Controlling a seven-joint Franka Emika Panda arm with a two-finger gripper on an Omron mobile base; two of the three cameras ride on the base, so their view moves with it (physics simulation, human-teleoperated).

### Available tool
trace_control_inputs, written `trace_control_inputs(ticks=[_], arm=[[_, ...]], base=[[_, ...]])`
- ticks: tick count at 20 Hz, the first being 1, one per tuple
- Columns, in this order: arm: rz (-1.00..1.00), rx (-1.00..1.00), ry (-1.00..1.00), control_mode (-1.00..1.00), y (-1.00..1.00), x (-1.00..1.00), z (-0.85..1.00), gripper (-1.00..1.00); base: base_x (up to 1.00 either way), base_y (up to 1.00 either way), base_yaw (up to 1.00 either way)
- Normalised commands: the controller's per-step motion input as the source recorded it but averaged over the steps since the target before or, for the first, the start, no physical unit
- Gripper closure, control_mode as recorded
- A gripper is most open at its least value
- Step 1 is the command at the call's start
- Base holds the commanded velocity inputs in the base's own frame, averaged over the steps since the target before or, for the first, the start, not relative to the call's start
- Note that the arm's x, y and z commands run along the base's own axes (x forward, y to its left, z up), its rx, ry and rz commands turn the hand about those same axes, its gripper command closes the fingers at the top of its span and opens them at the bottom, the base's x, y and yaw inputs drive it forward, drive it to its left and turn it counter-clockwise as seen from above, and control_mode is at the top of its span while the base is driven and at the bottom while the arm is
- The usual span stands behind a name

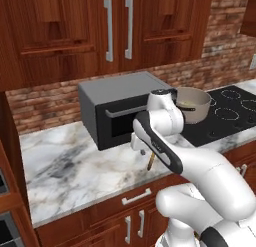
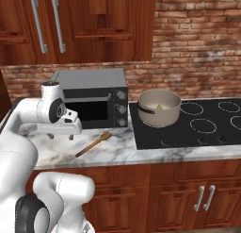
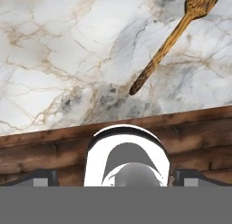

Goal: Put the eggplant and lemon wedge in the pot. Retrieve the spatula and lightly stir the vegetables in the pot.

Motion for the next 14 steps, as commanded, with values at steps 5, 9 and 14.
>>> trace_control_inputs(ticks=[5,9,14], arm=[[0.0,0.0,0.0,1.0,0.0,0.0,0.0,-1.0],[0.0,0.0,0.0,1.0,0.0,0.0,0.0,-1.0],[-0.01,0.0,0.0,-1.0,0.0,0.0,0.0,-1.0]], base=[[0.32,-0.31,-0.08],[0.03,-0.25,-0.01],[0.0,0.0,-0.02]])
